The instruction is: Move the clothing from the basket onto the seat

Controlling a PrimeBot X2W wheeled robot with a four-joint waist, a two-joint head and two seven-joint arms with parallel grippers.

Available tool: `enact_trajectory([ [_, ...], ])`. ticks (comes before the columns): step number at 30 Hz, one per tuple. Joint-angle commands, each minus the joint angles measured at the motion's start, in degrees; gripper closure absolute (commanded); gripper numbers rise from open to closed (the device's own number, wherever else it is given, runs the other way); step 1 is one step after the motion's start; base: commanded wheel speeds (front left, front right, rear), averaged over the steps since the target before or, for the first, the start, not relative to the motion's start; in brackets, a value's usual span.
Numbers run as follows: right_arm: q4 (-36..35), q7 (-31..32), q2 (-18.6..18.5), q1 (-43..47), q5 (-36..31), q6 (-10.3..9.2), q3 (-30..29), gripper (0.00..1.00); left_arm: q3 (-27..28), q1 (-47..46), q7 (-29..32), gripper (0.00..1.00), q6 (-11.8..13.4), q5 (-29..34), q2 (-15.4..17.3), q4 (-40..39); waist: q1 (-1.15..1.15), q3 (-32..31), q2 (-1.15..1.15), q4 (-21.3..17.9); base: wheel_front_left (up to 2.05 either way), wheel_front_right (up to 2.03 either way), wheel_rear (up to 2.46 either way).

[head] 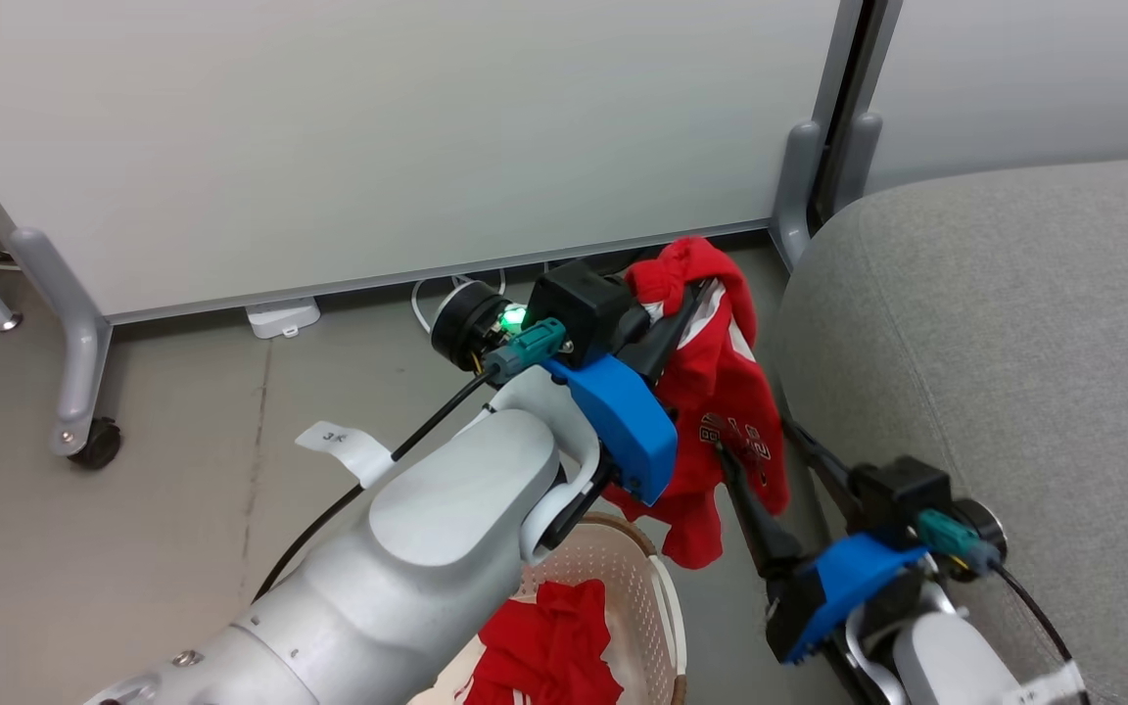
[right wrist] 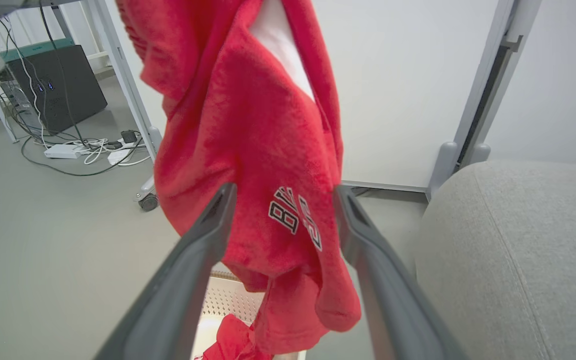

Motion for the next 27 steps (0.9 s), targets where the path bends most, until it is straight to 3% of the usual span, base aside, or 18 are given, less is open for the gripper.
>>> enact_trajectory([
  [1, 1.75, 0.58, -0.22, -2.35, 0.55, 0.03, 0.84, 0.00, -0.44, -0.98, -0.35, 1.00, 0.27, -0.47, 0.04, 0.08, 0.00, 0.20, 0.00, 0.05, 0.00, 0.00, 0.00],
  [16, 20.81, -1.68, -0.22, -17.59, 6.20, 0.03, 7.32, 0.00, -4.12, -2.81, -0.81, 1.00, 0.36, -3.44, 0.03, -0.82, 0.00, 1.46, 0.00, 0.96, 0.00, 0.00, 0.00],
  [17, 21.63, -1.91, -0.23, -18.26, 6.81, 0.03, 7.78, 0.66, -4.28, -2.83, -0.85, 1.00, 0.38, -3.47, 0.03, -0.82, 0.00, 1.37, 0.00, 0.95, 0.00, 0.00, 0.00],
  [18, 22.37, -2.29, -0.21, -18.88, 7.53, 0.03, 8.51, 1.00, -4.44, -2.87, -0.86, 1.00, 0.39, -3.69, 0.03, -0.81, 0.00, 1.28, 0.00, 0.94, 0.00, 0.00, 0.00],
  [27, 27.25, -5.82, -0.21, -20.72, 10.66, 0.03, 11.03, 1.00, -5.42, -2.50, -1.04, 1.00, 0.56, -4.91, 0.03, -0.24, 0.00, 0.23, 0.00, 0.59, 0.00, 0.00, 0.00],
])
